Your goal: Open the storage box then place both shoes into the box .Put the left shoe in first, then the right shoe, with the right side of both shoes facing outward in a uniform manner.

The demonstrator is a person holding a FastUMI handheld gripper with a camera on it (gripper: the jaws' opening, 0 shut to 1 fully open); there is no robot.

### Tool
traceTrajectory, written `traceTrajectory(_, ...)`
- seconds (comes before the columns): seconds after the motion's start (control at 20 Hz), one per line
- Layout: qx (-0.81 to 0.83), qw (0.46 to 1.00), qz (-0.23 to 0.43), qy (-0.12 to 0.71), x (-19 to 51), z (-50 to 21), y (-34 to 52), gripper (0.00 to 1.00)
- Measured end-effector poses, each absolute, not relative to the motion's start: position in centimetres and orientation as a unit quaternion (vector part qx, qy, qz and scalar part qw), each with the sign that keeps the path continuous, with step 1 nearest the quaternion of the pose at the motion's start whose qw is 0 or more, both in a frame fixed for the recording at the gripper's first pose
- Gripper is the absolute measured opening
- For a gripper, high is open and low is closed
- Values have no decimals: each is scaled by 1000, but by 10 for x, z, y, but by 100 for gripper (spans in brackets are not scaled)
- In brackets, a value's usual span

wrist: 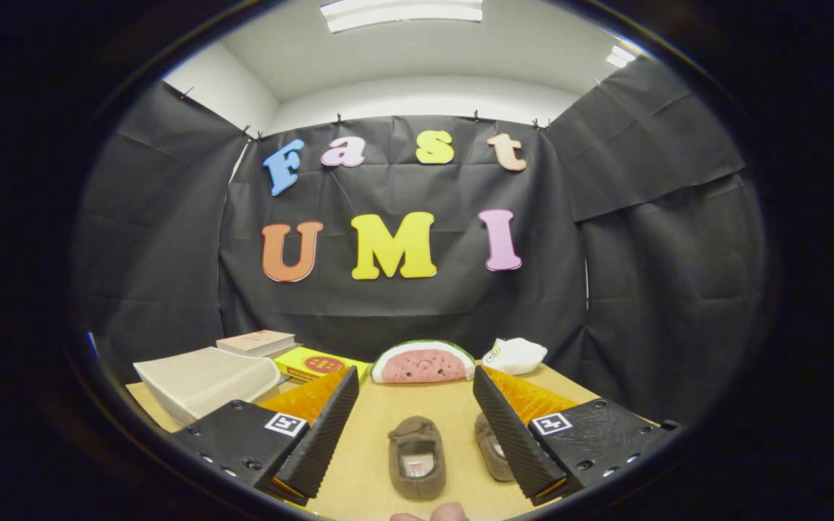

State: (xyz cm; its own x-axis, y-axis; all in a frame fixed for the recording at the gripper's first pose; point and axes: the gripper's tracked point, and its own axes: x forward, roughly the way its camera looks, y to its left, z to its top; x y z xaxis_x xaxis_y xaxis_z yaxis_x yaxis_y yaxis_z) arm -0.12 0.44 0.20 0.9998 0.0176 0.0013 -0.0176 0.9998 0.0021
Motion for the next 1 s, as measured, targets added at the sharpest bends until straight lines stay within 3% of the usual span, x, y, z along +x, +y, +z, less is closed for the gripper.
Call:
traceTrajectory(0.4,20,998,50,11,17,0,14,96)
traceTrajectory(1.0,129,966,216,64,46,-26,134,95)
